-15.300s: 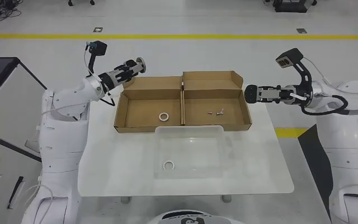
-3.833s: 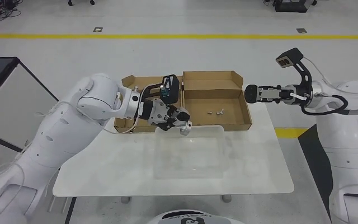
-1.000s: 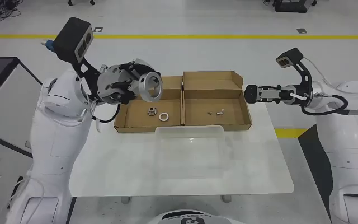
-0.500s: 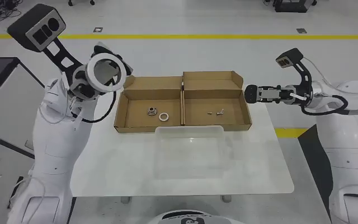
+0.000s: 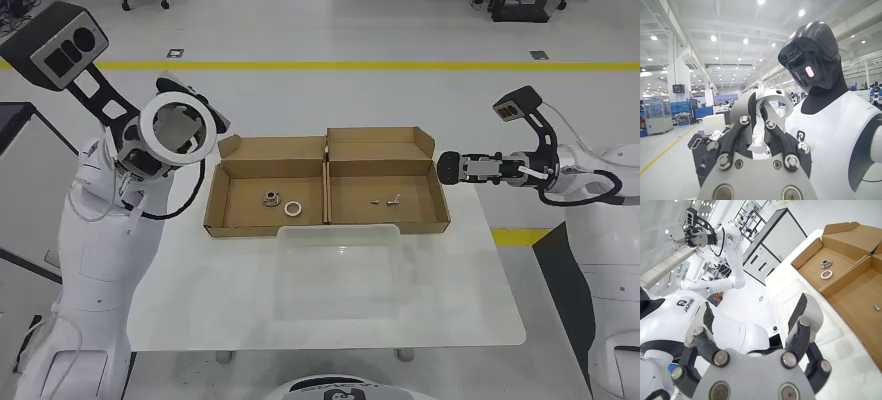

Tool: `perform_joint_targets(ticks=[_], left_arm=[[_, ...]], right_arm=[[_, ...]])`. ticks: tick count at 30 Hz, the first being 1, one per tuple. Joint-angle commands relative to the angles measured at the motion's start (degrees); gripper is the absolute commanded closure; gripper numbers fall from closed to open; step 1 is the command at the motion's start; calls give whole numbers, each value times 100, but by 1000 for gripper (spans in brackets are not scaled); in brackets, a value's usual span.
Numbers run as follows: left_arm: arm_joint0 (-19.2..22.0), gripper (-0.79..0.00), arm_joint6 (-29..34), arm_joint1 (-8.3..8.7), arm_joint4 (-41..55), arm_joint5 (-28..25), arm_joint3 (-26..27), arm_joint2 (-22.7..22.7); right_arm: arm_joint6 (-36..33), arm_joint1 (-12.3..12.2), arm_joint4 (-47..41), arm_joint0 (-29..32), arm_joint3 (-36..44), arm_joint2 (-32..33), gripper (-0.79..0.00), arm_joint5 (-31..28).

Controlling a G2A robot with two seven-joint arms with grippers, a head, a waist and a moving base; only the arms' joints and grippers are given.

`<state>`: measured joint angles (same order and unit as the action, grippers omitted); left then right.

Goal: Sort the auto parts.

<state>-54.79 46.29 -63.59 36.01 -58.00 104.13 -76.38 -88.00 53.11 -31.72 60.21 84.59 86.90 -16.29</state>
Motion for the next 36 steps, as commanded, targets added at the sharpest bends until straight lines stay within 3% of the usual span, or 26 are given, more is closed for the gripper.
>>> perform_joint_targets(ticks=[1,10,16,25,36], left_arm=[[-25,0,-36,1,-111,102,10,-13],[-17,0,-298,13,-1535,986,-456,-180],[319,0,-361,6,-2463,1300,-841,-113],[990,0,534,68,-4396,1750,-1536,224],[720,0,1343,252,-5754,1891,-1467,234]], right_arm=[[0,0,0,0,0,0,-785,0],[0,0,0,0,0,0,-785,0],[0,0,0,0,0,0,-785,0],[0,0,0,0,0,0,-785,0],[0,0,0,0,0,0,-785,0]])
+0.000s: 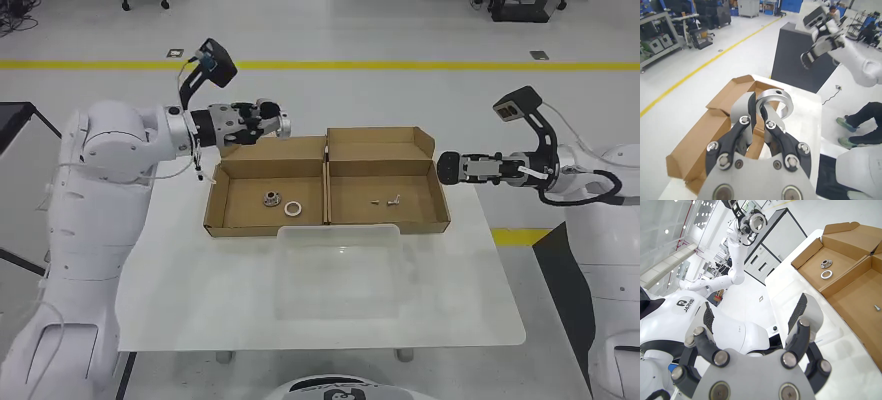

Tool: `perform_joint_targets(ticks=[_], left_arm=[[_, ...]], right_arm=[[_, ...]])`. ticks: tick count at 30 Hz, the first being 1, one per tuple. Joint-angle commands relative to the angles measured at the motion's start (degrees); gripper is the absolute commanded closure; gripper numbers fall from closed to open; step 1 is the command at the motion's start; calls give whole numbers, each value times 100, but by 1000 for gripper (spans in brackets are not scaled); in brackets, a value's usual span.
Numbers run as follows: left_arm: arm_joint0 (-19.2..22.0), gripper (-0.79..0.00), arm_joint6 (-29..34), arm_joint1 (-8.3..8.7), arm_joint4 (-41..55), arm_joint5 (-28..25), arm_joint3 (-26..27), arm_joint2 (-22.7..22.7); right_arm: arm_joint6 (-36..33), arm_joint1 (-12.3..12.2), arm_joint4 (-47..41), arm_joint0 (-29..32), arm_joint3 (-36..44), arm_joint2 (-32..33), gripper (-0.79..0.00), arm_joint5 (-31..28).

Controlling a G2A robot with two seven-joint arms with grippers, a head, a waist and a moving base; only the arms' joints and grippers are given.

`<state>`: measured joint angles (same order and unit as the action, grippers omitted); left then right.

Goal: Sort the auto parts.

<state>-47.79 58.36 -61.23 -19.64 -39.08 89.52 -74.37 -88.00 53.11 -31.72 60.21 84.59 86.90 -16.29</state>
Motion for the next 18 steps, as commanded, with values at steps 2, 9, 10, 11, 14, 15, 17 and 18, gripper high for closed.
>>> perform_joint_targets(ticks=[2,9,10,11,14,15,17,18], left_arm=[[88,0,262,35,-436,-25,-98,109],[652,0,506,43,-1292,-179,-556,716],[730,0,478,39,-1320,-207,-668,820],[825,0,472,39,-1443,-213,-759,956],[1081,0,377,50,-1982,-308,-1075,1490],[1152,0,334,49,-2073,-351,-1207,1661],[1294,0,259,36,-2131,-426,-1497,1951],[1373,0,236,30,-2216,-449,-1621,2102]], right_arm=[[0,0,0,0,0,0,-785,0],[0,0,0,0,0,0,-785,0],[0,0,0,0,0,0,-785,0],[0,0,0,0,0,0,-785,0],[0,0,0,0,0,0,-785,0],[0,0,0,0,0,0,-785,0],[0,0,0,0,0,0,-785,0],[0,0,0,0,0,0,-785,0]])
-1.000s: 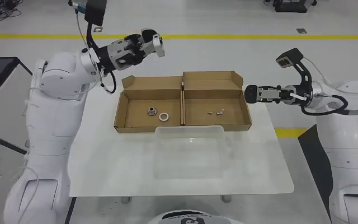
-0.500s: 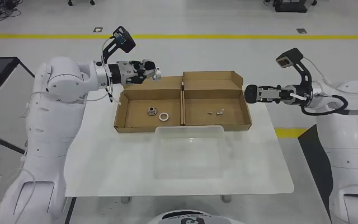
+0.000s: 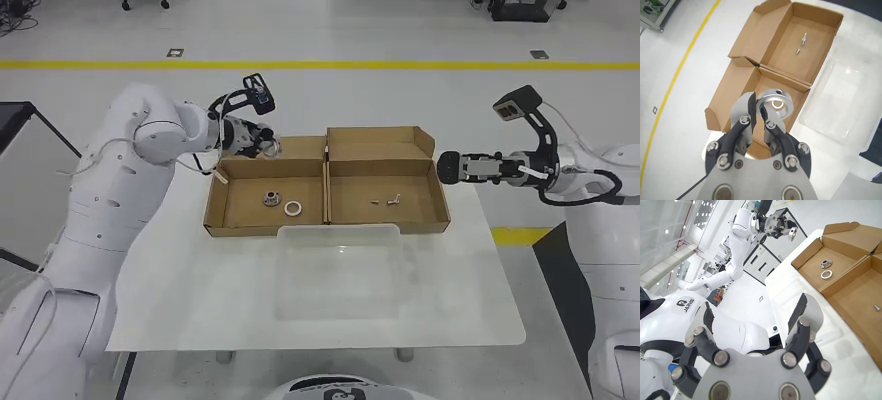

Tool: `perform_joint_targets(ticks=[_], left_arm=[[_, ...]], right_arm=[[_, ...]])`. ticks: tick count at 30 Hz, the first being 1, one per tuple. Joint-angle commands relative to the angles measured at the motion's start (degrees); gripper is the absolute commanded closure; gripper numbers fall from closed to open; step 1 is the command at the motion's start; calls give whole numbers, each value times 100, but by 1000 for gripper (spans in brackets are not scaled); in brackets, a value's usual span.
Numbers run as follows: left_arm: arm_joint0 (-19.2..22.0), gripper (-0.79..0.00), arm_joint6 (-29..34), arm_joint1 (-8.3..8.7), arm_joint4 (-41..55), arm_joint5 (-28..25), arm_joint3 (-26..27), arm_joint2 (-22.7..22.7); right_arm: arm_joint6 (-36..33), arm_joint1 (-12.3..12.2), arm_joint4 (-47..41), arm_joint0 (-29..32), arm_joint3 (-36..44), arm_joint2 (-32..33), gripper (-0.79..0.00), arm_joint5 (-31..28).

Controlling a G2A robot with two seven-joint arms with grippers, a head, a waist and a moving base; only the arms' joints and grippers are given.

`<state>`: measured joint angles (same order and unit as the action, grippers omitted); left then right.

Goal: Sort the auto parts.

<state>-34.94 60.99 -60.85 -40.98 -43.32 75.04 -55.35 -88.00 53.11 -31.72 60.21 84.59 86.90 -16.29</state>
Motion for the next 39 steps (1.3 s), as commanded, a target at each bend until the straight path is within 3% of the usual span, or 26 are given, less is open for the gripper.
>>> perform_joint_targets(ticks=[1,12,22,26,32,39], left_arm=[[162,0,-50,-15,-170,-48,-311,343],[735,0,-45,-187,-194,-29,-1683,1379],[749,0,-52,-194,-161,-7,-1706,1380],[654,0,-51,-235,-639,440,-1765,1570],[757,0,167,-497,-570,796,-2350,1981],[981,0,347,-940,-257,903,-3322,2444]], right_arm=[[0,0,0,0,0,0,-785,0],[0,0,0,0,0,0,-785,0],[0,0,0,0,0,0,-785,0],[0,0,0,0,0,0,-785,0],[0,0,0,0,0,0,-785,0],[0,0,0,0,0,0,-785,0]])
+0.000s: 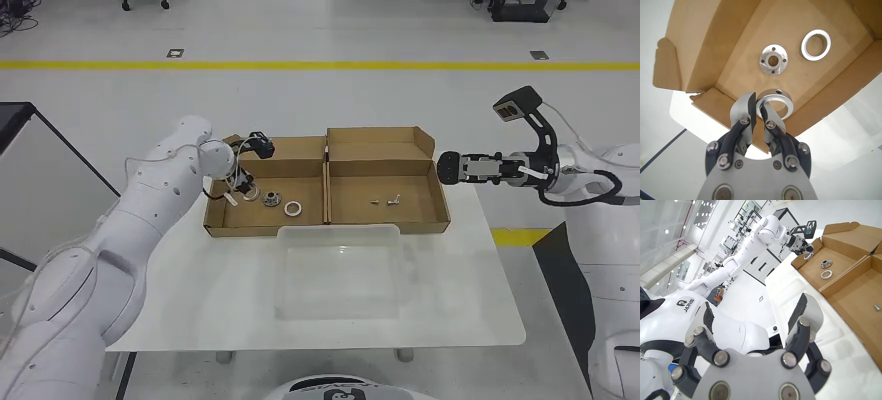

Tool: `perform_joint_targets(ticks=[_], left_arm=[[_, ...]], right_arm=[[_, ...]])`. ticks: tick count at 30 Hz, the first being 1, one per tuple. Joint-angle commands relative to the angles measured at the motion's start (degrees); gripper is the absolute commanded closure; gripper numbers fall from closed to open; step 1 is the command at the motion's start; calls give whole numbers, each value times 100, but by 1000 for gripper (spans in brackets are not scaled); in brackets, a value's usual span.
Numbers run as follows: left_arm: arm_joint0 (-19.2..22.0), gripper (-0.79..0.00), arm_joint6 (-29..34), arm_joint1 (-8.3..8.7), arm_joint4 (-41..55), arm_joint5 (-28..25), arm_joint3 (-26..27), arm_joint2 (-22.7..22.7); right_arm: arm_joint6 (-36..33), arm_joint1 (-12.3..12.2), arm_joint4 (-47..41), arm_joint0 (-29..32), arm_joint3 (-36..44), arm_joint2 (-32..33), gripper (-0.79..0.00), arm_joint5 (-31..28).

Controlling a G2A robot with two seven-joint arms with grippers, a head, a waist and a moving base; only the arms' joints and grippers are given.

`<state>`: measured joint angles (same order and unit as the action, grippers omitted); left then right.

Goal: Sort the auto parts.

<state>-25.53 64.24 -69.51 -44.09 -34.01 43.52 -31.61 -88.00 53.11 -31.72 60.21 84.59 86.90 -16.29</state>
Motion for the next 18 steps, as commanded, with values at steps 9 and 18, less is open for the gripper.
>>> perform_joint_targets(ticks=[9,18], left_arm=[[280,0,56,-614,213,-69,-1276,469],[423,0,-233,-1014,371,-131,-2061,595]], right_arm=[[0,0,0,0,0,0,-785,0],[0,0,0,0,0,0,-785,0]])
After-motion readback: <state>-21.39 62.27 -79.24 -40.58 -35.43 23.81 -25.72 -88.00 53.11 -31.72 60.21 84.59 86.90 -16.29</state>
